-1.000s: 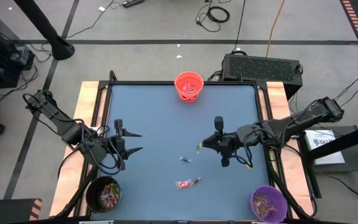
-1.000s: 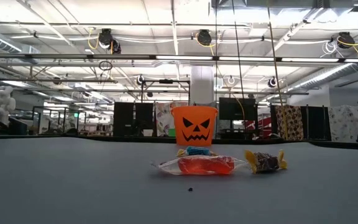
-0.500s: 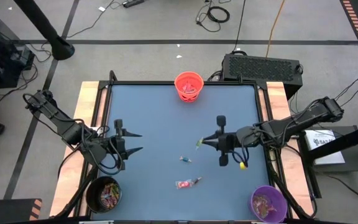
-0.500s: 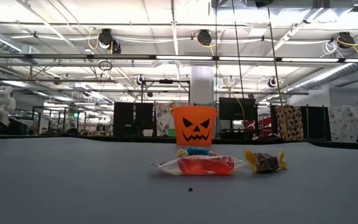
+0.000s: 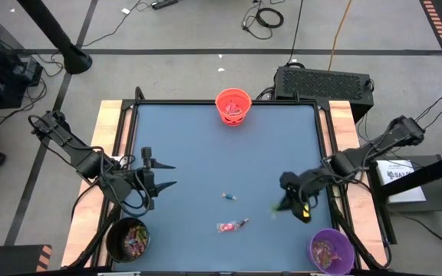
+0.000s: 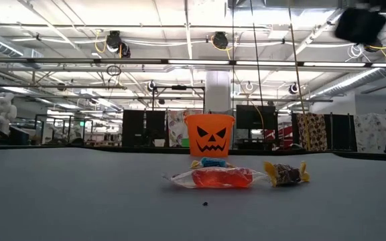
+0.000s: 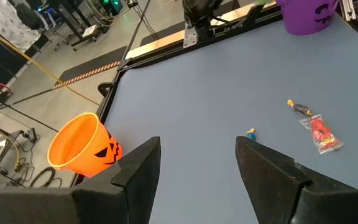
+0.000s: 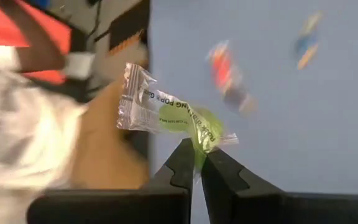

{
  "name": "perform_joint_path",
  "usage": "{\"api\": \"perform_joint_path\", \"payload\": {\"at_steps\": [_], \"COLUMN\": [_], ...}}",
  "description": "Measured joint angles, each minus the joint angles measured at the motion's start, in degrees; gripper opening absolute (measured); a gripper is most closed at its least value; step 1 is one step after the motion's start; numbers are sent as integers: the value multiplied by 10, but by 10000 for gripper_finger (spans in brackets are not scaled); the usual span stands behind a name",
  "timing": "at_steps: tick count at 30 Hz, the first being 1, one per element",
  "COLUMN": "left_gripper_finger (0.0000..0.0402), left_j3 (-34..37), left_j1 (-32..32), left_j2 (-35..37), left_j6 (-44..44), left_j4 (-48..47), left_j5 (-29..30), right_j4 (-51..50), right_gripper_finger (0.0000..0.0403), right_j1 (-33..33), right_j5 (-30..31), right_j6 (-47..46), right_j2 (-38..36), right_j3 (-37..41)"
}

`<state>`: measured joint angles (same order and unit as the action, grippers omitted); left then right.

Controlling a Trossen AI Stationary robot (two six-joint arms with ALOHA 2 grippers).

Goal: Sort candy by brand, put in halloween buckets
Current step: Put the small green gummy into the purple bucket

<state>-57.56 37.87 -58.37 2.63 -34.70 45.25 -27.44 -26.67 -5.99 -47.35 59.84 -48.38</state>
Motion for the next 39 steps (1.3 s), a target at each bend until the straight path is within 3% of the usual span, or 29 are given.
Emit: {"api": "perform_joint_path", "payload": {"at_steps": [5, 14, 24, 33, 39], "left_gripper_finger": [216, 216, 216, 216, 216], "left_j3": [0, 0, 0, 0, 0], "left_j1": [0, 0, 0, 0, -5], "left_j2": [0, 0, 0, -12, -33], "left_j6": [-4, -19, -15, -15, -15], "left_j4": [18, 53, 53, 67, 74], "left_j5": [0, -3, -4, -4, -5], "right_j4": [-24, -88, -63, -70, -65], "right_gripper_finger": [16, 16, 16, 18, 59], "right_j1": [-79, -236, -376, -444, -444], "right_j5": [-50, -44, -46, -41, -13], "right_j6": [-190, -421, -678, -739, -709], "right_j2": [-10, 4, 34, 91, 115], "right_j3": [0, 0, 0, 0, -1]}}
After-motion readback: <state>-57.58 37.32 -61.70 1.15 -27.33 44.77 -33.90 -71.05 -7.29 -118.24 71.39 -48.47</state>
